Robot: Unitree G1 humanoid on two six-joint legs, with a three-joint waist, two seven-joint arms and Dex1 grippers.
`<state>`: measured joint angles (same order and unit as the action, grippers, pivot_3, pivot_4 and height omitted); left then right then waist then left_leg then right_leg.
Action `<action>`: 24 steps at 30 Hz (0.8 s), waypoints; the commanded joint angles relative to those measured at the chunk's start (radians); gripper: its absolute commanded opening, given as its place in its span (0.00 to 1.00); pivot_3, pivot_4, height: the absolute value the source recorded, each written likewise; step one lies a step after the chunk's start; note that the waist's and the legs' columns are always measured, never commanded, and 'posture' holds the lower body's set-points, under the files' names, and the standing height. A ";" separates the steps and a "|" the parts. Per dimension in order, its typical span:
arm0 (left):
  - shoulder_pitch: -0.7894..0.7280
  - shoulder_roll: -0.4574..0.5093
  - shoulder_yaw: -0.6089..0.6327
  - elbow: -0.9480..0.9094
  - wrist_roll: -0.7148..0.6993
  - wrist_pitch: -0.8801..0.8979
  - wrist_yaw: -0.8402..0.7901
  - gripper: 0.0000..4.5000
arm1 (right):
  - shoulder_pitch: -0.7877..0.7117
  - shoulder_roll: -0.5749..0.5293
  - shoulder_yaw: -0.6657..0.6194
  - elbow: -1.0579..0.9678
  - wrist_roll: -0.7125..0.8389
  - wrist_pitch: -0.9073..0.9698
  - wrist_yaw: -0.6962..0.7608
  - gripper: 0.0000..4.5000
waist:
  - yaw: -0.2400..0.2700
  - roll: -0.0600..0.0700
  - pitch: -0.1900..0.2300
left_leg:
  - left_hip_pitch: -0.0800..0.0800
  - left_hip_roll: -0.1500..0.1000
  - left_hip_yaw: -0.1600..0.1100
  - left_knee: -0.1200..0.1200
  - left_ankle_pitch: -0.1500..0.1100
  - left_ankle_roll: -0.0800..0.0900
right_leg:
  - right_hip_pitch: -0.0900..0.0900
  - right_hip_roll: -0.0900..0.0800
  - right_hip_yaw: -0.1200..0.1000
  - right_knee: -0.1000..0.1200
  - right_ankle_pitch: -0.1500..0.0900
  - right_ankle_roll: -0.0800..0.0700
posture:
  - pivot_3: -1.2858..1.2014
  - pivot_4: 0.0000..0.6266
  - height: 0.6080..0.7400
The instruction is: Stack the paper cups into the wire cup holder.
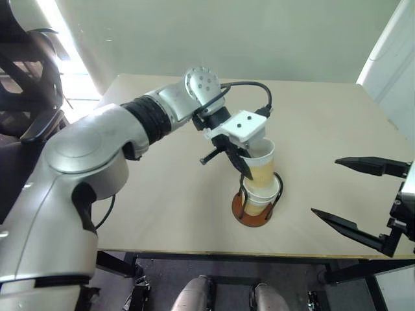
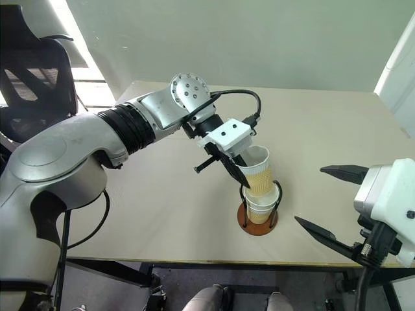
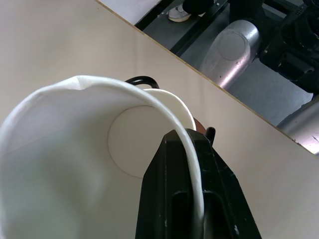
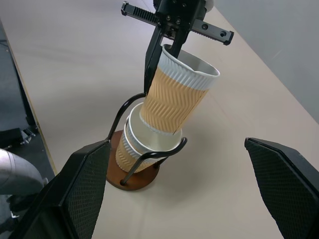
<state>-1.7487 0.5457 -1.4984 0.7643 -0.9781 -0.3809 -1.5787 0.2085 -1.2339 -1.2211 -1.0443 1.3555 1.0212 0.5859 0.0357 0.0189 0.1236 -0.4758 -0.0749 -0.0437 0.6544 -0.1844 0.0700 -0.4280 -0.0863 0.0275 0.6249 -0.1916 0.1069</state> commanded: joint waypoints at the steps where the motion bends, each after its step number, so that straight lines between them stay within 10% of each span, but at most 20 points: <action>1: -0.022 -0.001 0.011 0.001 -0.011 -0.019 -0.036 0.00 | -0.001 -0.010 -0.036 -0.001 0.012 -0.019 -0.018 0.99 | 0.000 0.000 0.000 | 0.000 0.000 0.000 0.000 0.000 0.000 | 0.000 0.000 0.000 0.000 0.000 0.000 | 0.52 0.24 1.00; 24: -0.021 -0.011 -0.011 -0.026 -0.016 -0.038 -0.036 0.00 | 0.026 -0.016 -0.044 -0.003 0.035 -0.035 -0.048 0.99 | 0.000 0.000 0.000 | 0.000 0.000 0.000 0.000 -0.001 0.000 | 0.000 0.000 0.000 0.000 0.001 -0.002 | 0.52 0.24 1.00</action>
<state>-1.7488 0.5339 -1.5153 0.7457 -0.9795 -0.4064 -1.5787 0.2327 -1.2411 -1.2308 -1.0475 1.3836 1.0030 0.5499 0.0358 0.0188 0.1236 -0.4756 -0.0749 -0.0438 0.6544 -0.1855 0.0696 -0.4277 -0.0863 0.0275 0.6249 -0.1913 0.1049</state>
